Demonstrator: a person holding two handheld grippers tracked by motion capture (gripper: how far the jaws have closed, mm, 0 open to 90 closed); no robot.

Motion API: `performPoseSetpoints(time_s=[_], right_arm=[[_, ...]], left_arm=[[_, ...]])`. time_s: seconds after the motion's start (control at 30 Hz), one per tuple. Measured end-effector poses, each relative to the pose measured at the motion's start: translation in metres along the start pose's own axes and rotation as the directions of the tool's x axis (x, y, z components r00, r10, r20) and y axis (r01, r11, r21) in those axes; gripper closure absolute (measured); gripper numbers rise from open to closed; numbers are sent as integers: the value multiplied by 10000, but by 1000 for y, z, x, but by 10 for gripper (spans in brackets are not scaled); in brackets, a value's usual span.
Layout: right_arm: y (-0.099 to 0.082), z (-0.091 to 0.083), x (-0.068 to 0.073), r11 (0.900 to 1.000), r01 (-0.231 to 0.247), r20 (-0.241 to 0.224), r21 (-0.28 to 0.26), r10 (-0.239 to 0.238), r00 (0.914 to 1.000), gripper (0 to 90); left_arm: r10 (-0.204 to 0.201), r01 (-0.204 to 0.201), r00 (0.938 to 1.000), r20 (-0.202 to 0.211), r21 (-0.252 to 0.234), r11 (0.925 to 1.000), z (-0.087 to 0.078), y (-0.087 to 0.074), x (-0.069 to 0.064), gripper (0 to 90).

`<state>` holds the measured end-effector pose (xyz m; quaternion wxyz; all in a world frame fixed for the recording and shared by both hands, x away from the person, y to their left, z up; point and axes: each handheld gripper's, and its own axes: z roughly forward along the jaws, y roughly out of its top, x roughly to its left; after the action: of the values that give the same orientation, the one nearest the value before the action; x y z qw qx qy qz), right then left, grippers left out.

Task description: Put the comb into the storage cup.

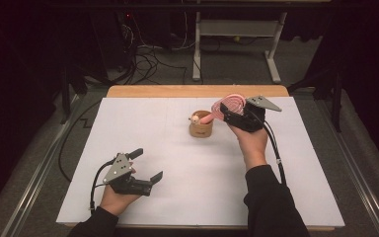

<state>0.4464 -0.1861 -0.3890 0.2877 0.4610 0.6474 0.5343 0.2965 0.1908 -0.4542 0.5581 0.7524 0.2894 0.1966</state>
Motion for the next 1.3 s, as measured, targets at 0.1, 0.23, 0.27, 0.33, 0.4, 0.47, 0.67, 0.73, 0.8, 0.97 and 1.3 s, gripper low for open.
performPoseSetpoints(time_s=[0.1, 0.23, 0.27, 0.33, 0.4, 0.47, 0.67, 0.73, 0.8, 0.97, 1.3], right_arm=[[0, -1, -1, 10000, -37, -97, 52, 38, 9999, 156], [0, -1, -1, 10000, 7, -103, 76, -6, 9999, 132], [0, -1, -1, 10000, 7, -118, 87, -6, 9999, 120], [0, -2, -2, 9999, -9, -114, 114, 10, 9999, 91], [0, -2, -2, 9999, -49, -111, 144, 51, 9999, 50], [0, -2, -3, 9998, -71, -78, 206, 72, 9999, 23], [0, -2, -6, 9994, -108, -71, 333, 110, 9999, 5], [1, -3, -6, 9995, -62, -84, 323, 65, 9999, 4], [1, -3, -6, 9994, -36, -80, 334, 39, 10000, 4], [1, -7, -5, 9991, -5, -89, 421, 9, 10000, 4], [2, -20, -4, 9993, 278, -63, 259, -276, 9996, 5]], left_arm=[[20, -20, 10000, 6, 4, 10000, 0, 0, 0, 0], [28, -28, 10000, 6, -1, 10000, 0, 0, 0, 0], [23, -23, 10000, 6, -7, 10000, 0, 1, 0, 0], [38, -38, 10000, 5, 3, 10000, 0, 1, 0, 0], [38, -38, 10000, 13, 11, 10000, 0, 0, 0, 0], [43, -43, 10000, 13, 10, 10000, 0, 1, 0, 0], [57, -57, 10000, 8, 26, 10000, 1, 1, -1, 0], [66, -66, 10000, 11, 39, 10000, 1, 1, 0, 0], [56, -56, 10000, -24, 39, 10000, 1, 1, 0, 0], [-52, 52, 9999, -88, -26, 10000, -1, 1, 3, 0], [-135, 135, 9998, -110, 13, 9999, -2, 1, 6, 0]])
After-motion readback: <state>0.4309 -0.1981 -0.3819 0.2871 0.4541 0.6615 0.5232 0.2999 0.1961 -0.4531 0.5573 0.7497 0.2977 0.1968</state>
